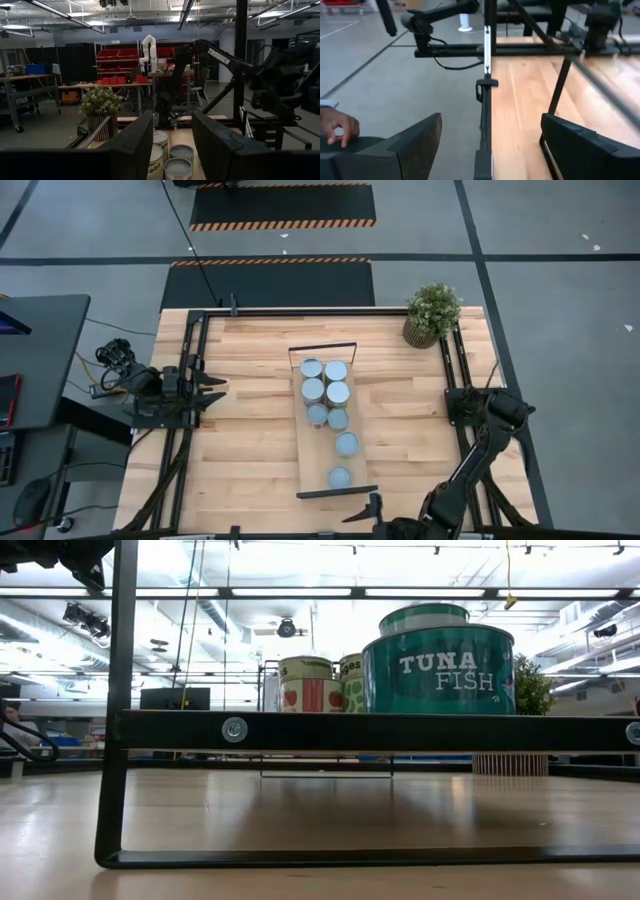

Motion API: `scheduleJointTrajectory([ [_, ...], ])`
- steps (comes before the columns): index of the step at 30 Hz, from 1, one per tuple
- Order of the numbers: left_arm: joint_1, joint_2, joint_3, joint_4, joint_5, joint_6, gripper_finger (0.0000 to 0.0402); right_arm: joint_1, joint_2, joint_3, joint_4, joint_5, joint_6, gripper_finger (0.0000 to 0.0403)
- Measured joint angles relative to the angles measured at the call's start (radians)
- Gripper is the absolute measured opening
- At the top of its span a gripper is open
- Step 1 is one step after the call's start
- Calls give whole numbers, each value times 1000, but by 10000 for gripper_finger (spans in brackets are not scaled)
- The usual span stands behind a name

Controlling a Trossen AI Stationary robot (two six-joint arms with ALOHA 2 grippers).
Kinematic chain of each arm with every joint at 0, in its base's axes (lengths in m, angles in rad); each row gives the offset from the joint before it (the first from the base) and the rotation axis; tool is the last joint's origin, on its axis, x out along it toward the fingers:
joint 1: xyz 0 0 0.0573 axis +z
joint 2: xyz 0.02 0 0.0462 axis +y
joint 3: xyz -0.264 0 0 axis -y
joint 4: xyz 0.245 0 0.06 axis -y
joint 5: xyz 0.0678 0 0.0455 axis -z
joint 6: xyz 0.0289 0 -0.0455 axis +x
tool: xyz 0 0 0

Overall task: Pick and place cans onto a shelf
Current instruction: Put the canned tuna on the shelf

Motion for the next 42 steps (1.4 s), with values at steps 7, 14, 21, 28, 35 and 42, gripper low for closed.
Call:
scheduleJointTrajectory([
  [7,0,0,0,0,0,0,142,6,112,0,41,66,147,349],
  [14,0,0,0,1,0,0,142,-1,233,76,65,175,164,349],
  [21,0,0,0,1,0,0,142,-37,358,227,34,275,118,349],
  [28,0,0,0,1,0,0,142,-77,430,351,-153,408,237,349],
  [35,0,0,0,0,0,0,142,-133,433,340,-165,306,288,349],
  [42,0,0,0,1,0,0,142,-142,433,339,-103,139,218,349],
])
